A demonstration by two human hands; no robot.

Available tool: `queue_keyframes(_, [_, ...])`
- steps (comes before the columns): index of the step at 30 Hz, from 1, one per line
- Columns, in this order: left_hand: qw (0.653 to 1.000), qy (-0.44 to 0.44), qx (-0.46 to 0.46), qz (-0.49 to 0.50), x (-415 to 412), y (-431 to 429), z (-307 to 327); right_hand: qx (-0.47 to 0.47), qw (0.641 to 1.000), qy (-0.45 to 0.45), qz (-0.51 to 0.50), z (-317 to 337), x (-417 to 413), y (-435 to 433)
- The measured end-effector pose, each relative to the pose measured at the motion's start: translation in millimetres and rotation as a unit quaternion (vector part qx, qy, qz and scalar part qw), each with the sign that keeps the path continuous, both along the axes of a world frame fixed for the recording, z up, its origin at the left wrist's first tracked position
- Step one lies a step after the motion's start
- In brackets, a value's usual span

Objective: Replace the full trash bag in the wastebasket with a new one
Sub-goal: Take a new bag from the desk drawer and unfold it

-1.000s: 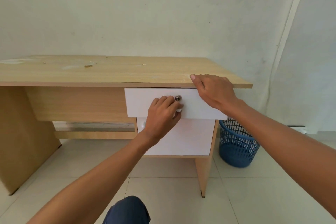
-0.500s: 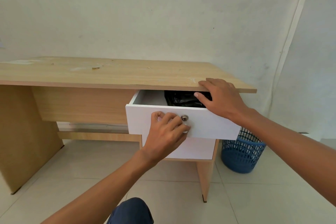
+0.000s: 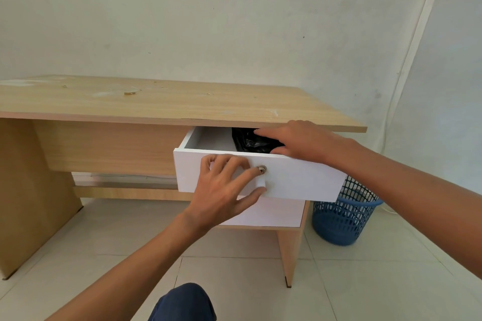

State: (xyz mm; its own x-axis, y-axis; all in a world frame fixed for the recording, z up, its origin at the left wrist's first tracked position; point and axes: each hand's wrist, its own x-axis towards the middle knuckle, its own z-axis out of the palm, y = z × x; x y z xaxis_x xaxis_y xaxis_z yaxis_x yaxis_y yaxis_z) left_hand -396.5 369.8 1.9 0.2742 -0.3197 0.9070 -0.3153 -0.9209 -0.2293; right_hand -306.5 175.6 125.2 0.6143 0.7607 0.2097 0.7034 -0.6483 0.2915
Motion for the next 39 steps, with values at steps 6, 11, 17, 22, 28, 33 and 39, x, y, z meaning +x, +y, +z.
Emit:
queue_keyframes(6, [1.0, -0.02, -0.015, -0.005, 1, 6, 17, 0.011, 0.988, 0.149, -0.033, -3, 19, 9])
queue_keyframes(11, [1.0, -0.004, -0.015, 0.002, 12, 17, 28, -0.018, 0.979, 0.197, -0.049, 2, 26, 5])
queue_keyframes(17, [1.0, 0.009, -0.006, -0.018, 14, 20, 28, -0.059, 0.971, 0.217, -0.079, 0, 32, 11])
queue_keyframes(22, [1.0, 0.0, -0.027, -0.008, 14, 16, 30, -0.01, 0.981, 0.187, -0.05, -1, 28, 8])
queue_keyframes(28, [0.999, 0.002, -0.034, 0.001, 14, 17, 27, 0.137, 0.984, 0.111, 0.007, 21, -9, -13])
queue_keyframes(33, [0.999, 0.012, -0.039, 0.009, 16, 12, 28, 0.309, 0.95, 0.026, 0.04, 87, -24, -26])
queue_keyframes(39, [1.0, -0.006, -0.024, 0.017, 23, 9, 20, 0.378, 0.913, -0.151, 0.025, 106, -18, -19])
